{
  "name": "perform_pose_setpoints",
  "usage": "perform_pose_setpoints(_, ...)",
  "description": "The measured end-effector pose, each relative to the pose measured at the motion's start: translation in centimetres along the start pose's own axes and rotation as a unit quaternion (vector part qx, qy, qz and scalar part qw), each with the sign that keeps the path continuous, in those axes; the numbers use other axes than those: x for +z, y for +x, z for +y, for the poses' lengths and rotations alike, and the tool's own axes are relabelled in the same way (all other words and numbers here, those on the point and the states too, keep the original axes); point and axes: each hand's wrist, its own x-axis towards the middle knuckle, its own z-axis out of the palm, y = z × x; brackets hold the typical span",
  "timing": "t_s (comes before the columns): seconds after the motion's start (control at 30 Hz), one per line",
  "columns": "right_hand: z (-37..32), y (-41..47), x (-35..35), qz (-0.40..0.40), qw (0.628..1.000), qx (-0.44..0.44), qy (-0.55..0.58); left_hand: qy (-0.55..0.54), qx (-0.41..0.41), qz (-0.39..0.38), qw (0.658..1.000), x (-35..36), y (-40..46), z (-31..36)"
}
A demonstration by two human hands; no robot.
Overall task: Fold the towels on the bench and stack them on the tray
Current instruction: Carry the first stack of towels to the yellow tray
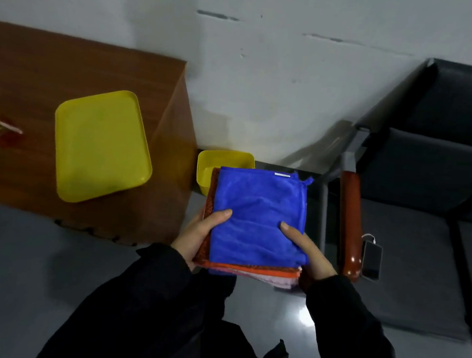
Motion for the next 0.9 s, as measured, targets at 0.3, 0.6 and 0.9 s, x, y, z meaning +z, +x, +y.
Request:
perform_pose_setpoints(0.3,-8.5,30.5,-5.5,0.033,0.998,0.046,-0.031,-0.026,-0.01,0.155,0.988,-4.6,29.7,1.0)
perform_pose_setpoints(0.6,-1.5,61.8,-11.3,-0.038,0.994,0.068,-0.081,-0.025,0.032,0.25,0.968,-19.5,54.2,-6.7)
perform_pose_setpoints(0.9,9.4,80.2,-16.3,-0.071,0.989,0.097,-0.089,0.101,0.036,0.295,0.949,-30.2,67.9,-14.3)
